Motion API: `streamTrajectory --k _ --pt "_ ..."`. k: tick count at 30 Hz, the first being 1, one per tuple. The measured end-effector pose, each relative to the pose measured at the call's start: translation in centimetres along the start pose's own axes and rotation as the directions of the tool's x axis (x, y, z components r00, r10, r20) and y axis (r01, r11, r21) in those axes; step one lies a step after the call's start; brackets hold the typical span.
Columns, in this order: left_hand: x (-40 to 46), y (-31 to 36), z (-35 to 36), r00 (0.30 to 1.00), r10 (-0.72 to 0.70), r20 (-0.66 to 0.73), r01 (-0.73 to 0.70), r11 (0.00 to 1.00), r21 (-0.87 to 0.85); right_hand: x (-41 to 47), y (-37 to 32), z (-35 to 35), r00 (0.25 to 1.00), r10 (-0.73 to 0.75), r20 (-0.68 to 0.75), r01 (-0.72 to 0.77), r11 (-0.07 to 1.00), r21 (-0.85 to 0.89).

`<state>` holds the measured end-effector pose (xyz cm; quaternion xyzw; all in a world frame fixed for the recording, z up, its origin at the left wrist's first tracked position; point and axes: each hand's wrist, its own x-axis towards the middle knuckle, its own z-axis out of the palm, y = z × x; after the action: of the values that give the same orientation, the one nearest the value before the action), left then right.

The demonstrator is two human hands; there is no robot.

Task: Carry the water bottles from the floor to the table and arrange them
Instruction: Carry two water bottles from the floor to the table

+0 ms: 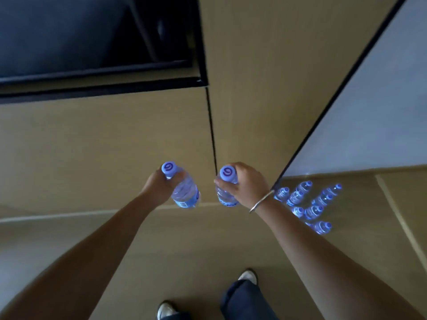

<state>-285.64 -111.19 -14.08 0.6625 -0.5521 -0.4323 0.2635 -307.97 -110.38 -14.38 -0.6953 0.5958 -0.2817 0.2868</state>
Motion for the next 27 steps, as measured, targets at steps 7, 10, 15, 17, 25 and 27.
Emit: streamTrajectory --k 7,10,15,17,25,27 --pt "-9.0 -3.5 -14.1 0.954 -0.114 -0.277 0.086 0.99 -0.111 0.8 -13.6 7.5 0.97 -0.192 0.147 0.19 0.981 0.03" --pt "-13.2 -5.6 -19.9 0.891 -0.174 -0.419 0.103 0.977 -0.187 0.1 -20.1 11.4 0.944 -0.245 0.222 0.245 0.969 0.025" --pt "-19.8 -8.7 -28.7 0.801 -0.225 -0.555 0.077 0.957 -0.278 -1.0 -30.2 17.3 0.861 -0.404 0.308 0.412 0.91 0.041" --pt "-22.3 -10.1 -31.7 0.768 -0.255 -0.588 0.065 0.944 -0.325 -1.8 -33.8 19.8 0.817 -0.465 0.341 0.466 0.881 0.083" --pt "-29.1 -15.8 -40.3 0.544 -0.413 -0.731 0.092 0.895 -0.437 -3.0 -44.2 29.1 0.643 -0.621 0.448 0.572 0.778 0.258" --pt "-30.2 -17.4 -42.0 0.489 -0.442 -0.752 0.079 0.881 -0.467 -2.7 -46.4 31.6 0.591 -0.649 0.478 0.602 0.75 0.273"
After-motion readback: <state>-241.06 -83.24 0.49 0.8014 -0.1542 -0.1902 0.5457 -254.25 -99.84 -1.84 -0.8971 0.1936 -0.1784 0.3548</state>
